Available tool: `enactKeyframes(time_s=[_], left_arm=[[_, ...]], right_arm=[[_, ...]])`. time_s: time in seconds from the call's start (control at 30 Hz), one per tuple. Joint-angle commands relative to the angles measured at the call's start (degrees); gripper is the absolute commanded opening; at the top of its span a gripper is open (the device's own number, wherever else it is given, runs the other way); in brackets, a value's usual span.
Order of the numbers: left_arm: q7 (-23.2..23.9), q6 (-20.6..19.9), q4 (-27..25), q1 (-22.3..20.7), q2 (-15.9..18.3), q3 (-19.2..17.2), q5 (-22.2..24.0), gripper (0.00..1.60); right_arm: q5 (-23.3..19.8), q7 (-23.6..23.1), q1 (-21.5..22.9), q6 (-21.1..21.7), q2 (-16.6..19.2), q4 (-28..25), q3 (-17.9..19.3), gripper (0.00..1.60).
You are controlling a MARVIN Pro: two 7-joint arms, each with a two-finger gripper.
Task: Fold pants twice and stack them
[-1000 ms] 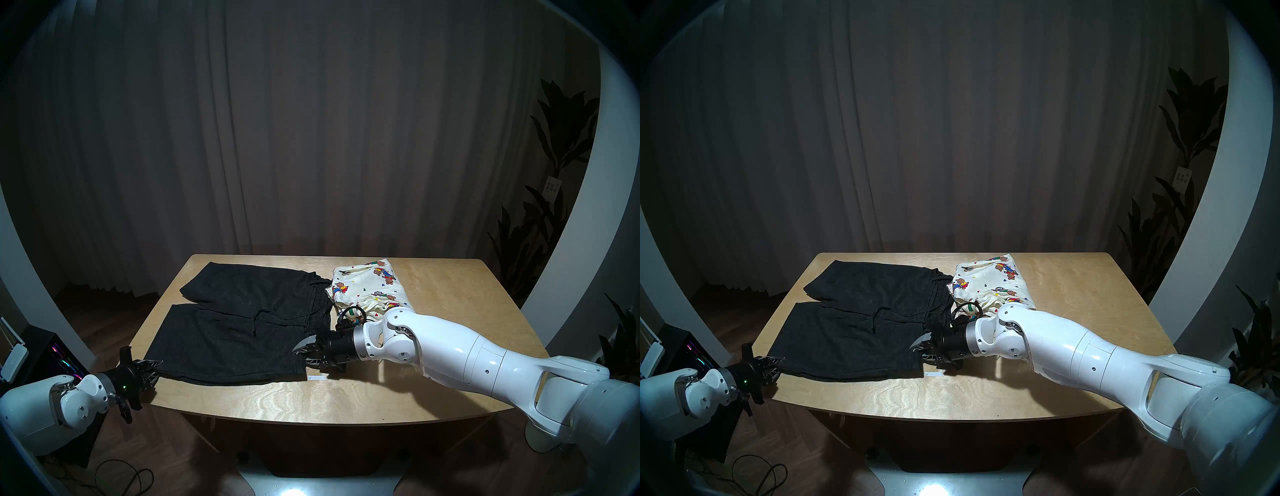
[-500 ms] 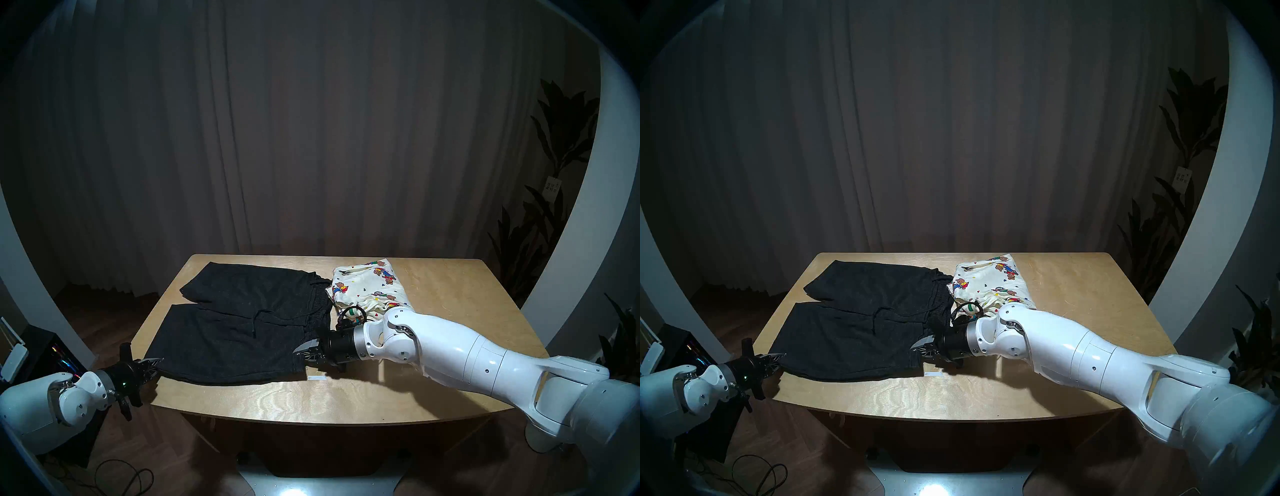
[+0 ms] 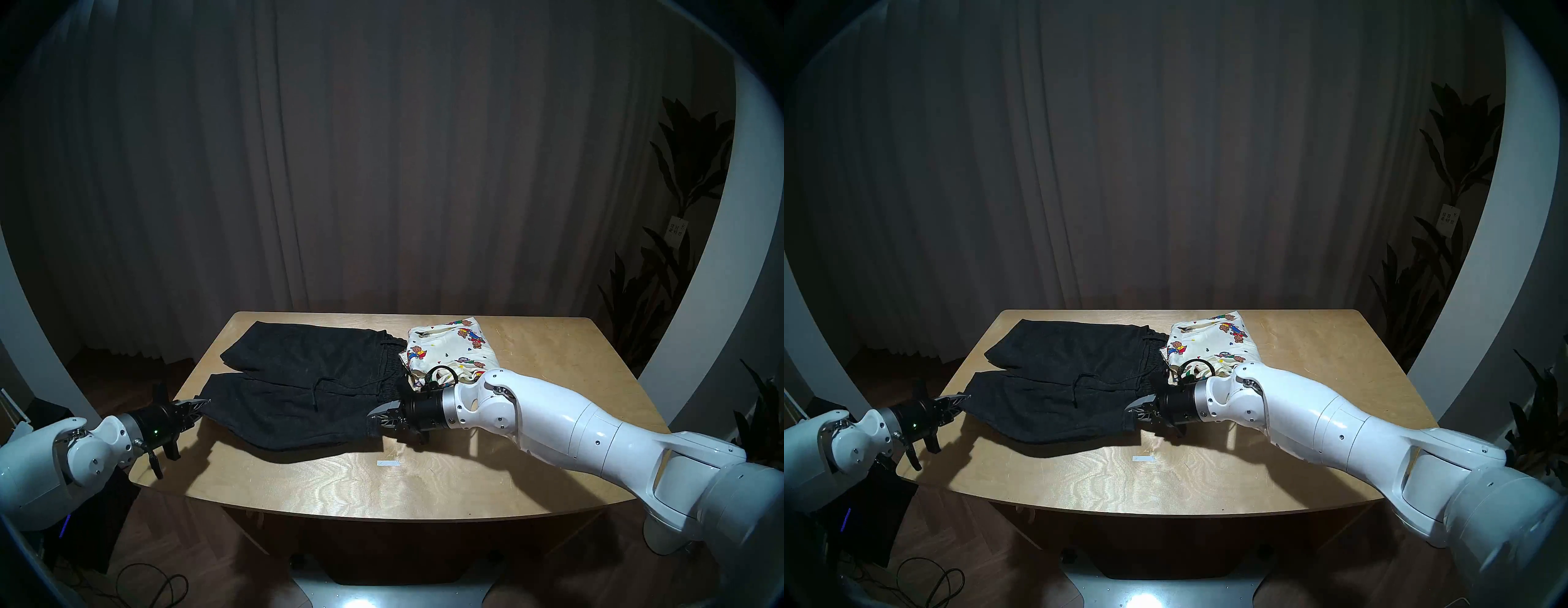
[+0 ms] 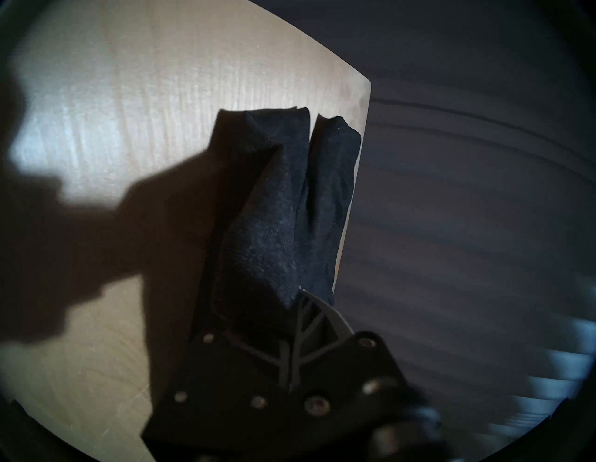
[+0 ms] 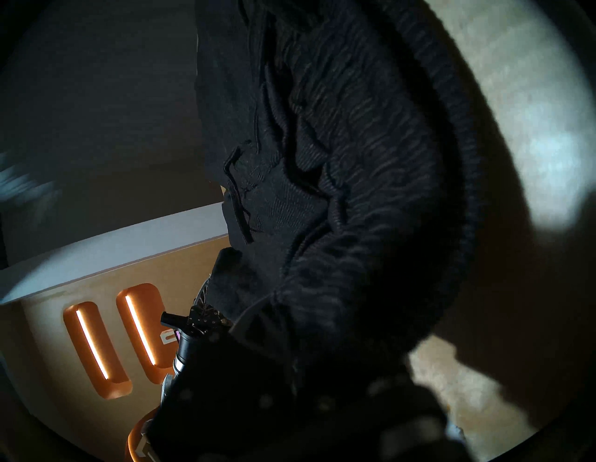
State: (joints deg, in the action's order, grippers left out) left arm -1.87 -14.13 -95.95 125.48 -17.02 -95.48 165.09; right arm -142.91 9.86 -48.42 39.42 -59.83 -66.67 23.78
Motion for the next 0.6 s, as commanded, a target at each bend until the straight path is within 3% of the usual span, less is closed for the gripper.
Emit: enactKeyframes(time_s=[0.0,0.3,0.57], left_arm=[[-1.09,-0.22,-0.78,-4.72,0.49,-0.61,-0.09,0.00],[-3.99,-0.18,-0.64,-9.48,0.11,-0.08,-0.09,0.00],[-7.26,0.19,1.05,-15.06,-0.19,2.25,-0.09,0.00]], right_arm=[[-0.58,-0.22,4.14,1.84,-1.96,2.76,1.67,0.00],[-4.64,2.22,6.98,3.31,-3.65,6.15,3.36,0.00],[-8.82,7.08,10.27,1.50,-7.23,11.26,5.21,0.00]])
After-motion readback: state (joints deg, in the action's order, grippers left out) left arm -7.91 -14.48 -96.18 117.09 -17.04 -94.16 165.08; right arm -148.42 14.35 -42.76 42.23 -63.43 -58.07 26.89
